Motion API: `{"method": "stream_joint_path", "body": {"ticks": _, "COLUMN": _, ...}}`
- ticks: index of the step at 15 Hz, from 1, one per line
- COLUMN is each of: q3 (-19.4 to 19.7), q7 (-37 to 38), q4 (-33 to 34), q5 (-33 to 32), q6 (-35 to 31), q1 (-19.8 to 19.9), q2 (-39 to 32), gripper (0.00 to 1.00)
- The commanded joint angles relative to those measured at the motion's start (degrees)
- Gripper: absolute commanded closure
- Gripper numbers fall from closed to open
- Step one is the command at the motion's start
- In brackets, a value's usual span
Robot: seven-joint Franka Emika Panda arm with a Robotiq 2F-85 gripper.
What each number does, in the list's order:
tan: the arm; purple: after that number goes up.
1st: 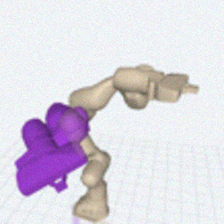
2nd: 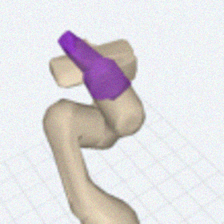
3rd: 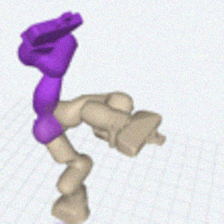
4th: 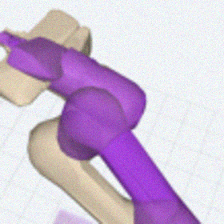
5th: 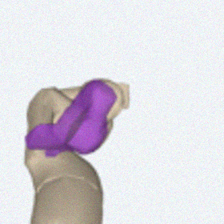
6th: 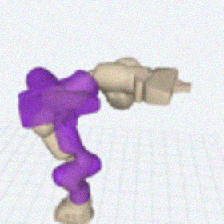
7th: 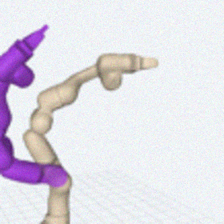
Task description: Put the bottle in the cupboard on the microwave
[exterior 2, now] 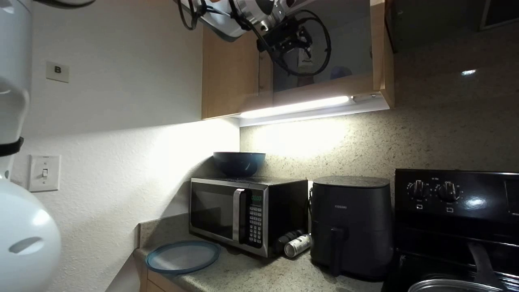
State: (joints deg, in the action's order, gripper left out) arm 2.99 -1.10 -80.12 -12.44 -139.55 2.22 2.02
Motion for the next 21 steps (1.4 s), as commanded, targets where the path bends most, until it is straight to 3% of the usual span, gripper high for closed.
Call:
{"method": "stream_joint_path", "body": {"ticks": 1, "q3": 0.18, "q7": 1.45, "q4": 1.14, "q5": -0.93, "q6": 0.63, "q1": 0.07, "q2": -0.91, "gripper": 0.0}}
{"method": "stream_joint_path", "body": {"ticks": 4, "q3": 0.32, "q7": 2.45, "q4": 2.67, "q5": -1.54, "q6": 1.27, "q1": 0.11, "q2": -1.94, "gripper": 0.0}}
{"method": "stream_joint_path", "body": {"ticks": 8, "q3": 0.55, "q7": -2.44, "q4": 5.03, "q5": 8.51, "q6": -1.55, "q1": 0.36, "q2": -4.36, "gripper": 0.0}}
{"method": "stream_joint_path", "body": {"ticks": 11, "q3": 0.97, "q7": -1.6, "q4": 5.84, "q5": 12.88, "q6": -1.42, "q1": 0.69, "q2": -5.21, "gripper": 0.0}}
{"method": "stream_joint_path", "body": {"ticks": 14, "q3": 1.97, "q7": 0.72, "q4": 7.55, "q5": 13.87, "q6": 1.87, "q1": 0.87, "q2": -6.57, "gripper": 0.0}}
{"method": "stream_joint_path", "body": {"ticks": 18, "q3": 1.98, "q7": 0.3, "q4": 5.47, "q5": 12.16, "q6": 0.15, "q1": 0.23, "q2": -5.43, "gripper": 0.0}}
{"method": "stream_joint_path", "body": {"ticks": 21, "q3": 1.69, "q7": -4.45, "q4": 6.98, "q5": 14.53, "q6": -3.01, "q1": 0.34, "q2": -7.12, "gripper": 0.0}}
